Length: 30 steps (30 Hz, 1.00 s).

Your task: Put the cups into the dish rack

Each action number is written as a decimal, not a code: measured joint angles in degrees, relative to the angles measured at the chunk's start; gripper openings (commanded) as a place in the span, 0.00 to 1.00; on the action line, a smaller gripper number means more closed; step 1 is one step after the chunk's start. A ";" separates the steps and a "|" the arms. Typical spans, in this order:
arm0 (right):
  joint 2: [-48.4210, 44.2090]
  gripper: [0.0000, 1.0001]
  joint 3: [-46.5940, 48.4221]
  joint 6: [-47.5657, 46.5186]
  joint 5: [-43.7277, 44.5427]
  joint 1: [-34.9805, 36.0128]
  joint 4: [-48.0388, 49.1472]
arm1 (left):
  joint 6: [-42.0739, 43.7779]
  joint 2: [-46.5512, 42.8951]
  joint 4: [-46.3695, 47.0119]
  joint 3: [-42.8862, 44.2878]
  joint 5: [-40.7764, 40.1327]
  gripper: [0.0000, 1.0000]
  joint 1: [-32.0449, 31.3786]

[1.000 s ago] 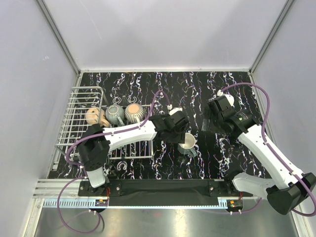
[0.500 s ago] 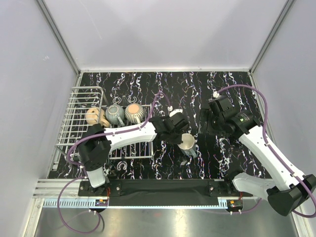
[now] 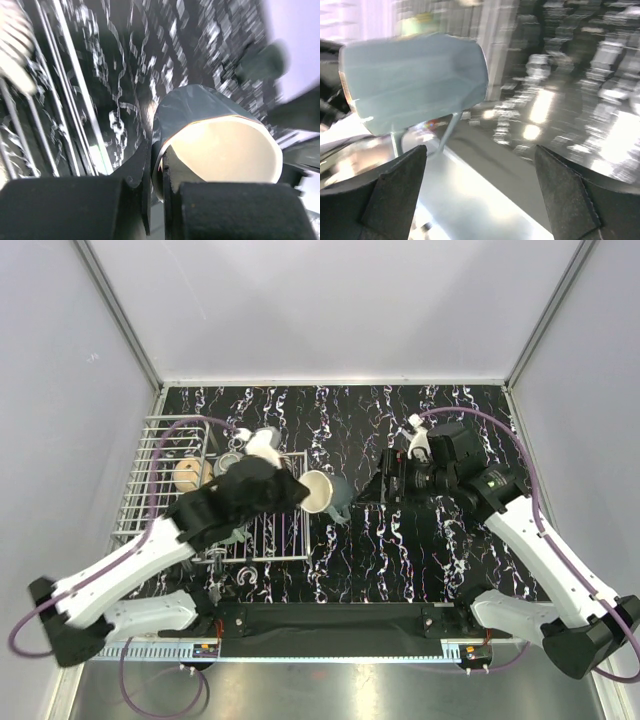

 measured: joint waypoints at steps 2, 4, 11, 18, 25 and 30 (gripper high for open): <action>-0.11 0.97 -1.79 2.80 -6.01 0.13 5.33 | 1.11 -6.23 0.87 -1.79 -1.33 0.00 0.42; -0.13 0.98 -3.93 6.47 -10.73 0.46 11.13 | 2.69 -11.19 2.38 -3.87 -2.67 0.00 0.39; -0.07 0.98 -10.75 24.17 -19.54 4.83 32.83 | 6.27 -24.63 8.13 -14.67 -7.78 0.00 0.39; 3.69 0.95 -11.76 35.63 -20.26 11.87 48.35 | 7.65 -29.75 15.02 -19.34 -10.03 0.00 0.42; 7.78 0.93 -10.82 39.39 -18.58 14.99 52.65 | 11.02 -33.20 17.31 -20.79 -13.09 0.00 0.79; 9.70 0.94 -6.78 37.42 -17.29 16.20 48.70 | 11.21 -35.01 20.09 -20.79 -13.38 0.00 0.76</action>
